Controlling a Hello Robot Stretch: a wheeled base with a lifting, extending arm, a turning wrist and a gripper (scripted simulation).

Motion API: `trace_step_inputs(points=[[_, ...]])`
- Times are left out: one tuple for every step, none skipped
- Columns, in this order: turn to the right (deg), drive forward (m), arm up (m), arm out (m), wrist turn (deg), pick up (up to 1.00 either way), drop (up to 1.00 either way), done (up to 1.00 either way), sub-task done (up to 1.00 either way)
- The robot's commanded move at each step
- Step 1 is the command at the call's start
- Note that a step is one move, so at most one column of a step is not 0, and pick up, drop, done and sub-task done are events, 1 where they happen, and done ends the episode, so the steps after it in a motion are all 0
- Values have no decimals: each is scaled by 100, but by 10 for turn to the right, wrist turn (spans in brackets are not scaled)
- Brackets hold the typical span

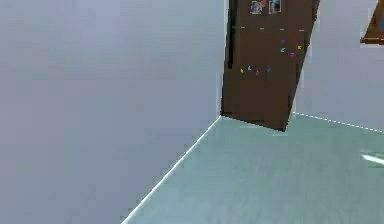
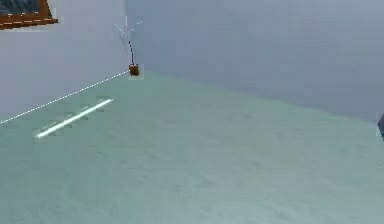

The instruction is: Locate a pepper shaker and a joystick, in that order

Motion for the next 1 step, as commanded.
trace_step_inputs(points=[[-450, 0, 0, 0, 0, 0, 0, 0, 0]])
